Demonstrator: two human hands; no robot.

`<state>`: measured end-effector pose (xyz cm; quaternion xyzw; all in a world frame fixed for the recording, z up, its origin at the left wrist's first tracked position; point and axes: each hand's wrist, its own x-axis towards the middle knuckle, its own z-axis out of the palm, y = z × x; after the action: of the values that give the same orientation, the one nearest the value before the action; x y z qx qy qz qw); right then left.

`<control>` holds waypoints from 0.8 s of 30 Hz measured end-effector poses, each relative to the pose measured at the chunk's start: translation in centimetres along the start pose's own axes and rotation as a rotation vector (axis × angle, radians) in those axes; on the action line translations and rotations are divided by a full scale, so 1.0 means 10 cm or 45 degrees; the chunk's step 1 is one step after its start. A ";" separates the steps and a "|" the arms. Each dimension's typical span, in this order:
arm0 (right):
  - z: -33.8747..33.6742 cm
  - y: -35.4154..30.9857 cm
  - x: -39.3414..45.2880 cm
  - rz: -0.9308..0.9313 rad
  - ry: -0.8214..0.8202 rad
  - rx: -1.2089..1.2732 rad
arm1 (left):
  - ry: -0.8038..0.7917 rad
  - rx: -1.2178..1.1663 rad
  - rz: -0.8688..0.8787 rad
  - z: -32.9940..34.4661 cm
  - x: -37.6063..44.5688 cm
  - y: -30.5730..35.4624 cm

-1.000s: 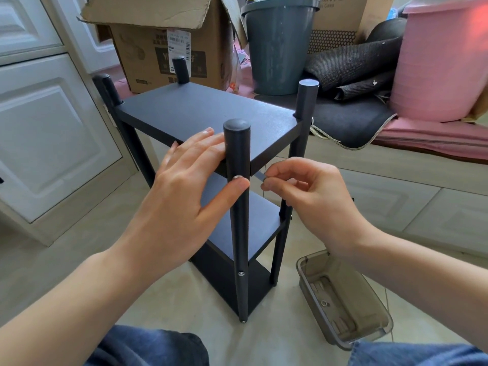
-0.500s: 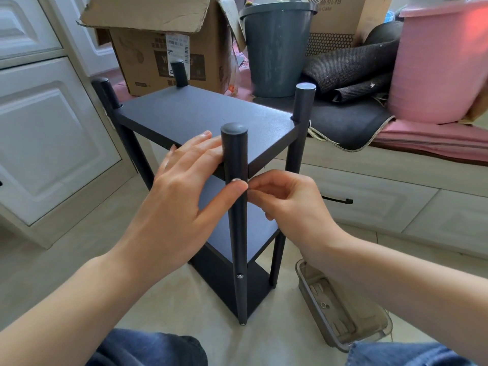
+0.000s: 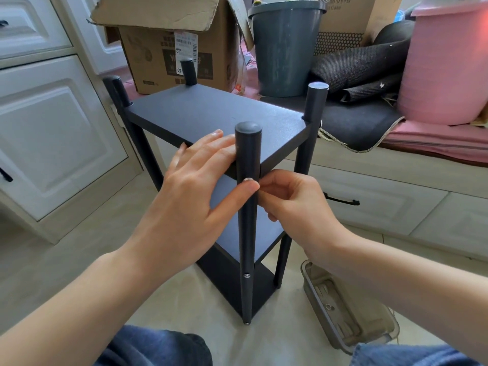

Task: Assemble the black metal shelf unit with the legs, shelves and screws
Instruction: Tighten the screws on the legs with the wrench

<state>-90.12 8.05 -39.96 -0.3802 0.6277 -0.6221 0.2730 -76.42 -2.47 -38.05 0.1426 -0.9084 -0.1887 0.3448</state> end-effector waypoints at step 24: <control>-0.30 -0.01 0.00 -0.388 0.122 -0.444 | -0.001 0.007 -0.007 -0.01 0.00 0.01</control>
<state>-92.59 9.81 -39.67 -0.4818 0.6733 -0.5556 0.0762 -76.37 -2.38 -37.99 0.1459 -0.9087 -0.1871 0.3436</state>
